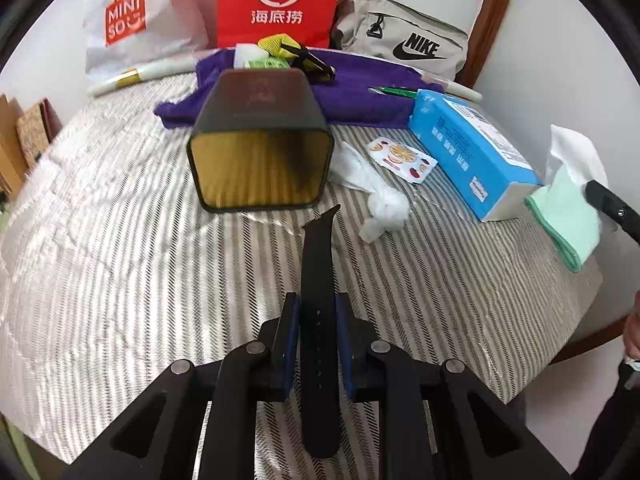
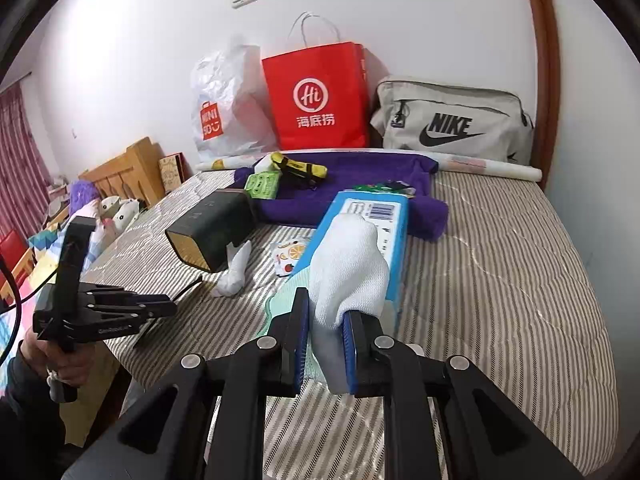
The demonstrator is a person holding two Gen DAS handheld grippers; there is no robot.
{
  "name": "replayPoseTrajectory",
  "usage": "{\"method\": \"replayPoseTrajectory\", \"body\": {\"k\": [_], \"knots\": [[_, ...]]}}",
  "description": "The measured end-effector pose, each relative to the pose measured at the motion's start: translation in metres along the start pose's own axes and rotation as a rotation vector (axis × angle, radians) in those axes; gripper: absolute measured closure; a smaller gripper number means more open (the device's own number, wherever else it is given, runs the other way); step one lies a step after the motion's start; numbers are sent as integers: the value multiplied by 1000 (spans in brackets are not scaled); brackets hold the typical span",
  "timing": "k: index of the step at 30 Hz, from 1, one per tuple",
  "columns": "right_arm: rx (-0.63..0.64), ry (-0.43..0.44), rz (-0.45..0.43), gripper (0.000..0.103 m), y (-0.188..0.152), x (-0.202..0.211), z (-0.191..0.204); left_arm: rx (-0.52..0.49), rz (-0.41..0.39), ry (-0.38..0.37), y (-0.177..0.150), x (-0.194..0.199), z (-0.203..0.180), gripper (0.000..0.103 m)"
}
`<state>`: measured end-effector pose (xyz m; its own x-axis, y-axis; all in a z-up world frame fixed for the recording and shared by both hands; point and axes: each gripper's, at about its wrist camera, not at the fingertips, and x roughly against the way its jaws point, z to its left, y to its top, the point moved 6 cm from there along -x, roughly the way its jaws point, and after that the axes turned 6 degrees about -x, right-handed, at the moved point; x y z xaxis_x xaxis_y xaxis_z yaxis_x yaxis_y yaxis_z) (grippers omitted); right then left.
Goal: Organize soft objects
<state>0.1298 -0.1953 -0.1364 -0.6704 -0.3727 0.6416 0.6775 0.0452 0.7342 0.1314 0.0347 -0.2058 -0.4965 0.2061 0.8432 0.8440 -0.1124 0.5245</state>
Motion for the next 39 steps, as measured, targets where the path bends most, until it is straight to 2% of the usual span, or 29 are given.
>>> {"method": "replayPoseTrajectory", "body": {"k": [21, 30, 39], "knots": [[32, -6, -1, 87, 20, -5, 6, -1, -114, -22, 23, 52, 4, 86], [22, -1, -19, 87, 43, -13, 1, -13, -169, -10, 57, 71, 11, 86], [27, 1, -33, 87, 75, -29, -3, -8, -193, 12, 95, 70, 20, 86]]}}
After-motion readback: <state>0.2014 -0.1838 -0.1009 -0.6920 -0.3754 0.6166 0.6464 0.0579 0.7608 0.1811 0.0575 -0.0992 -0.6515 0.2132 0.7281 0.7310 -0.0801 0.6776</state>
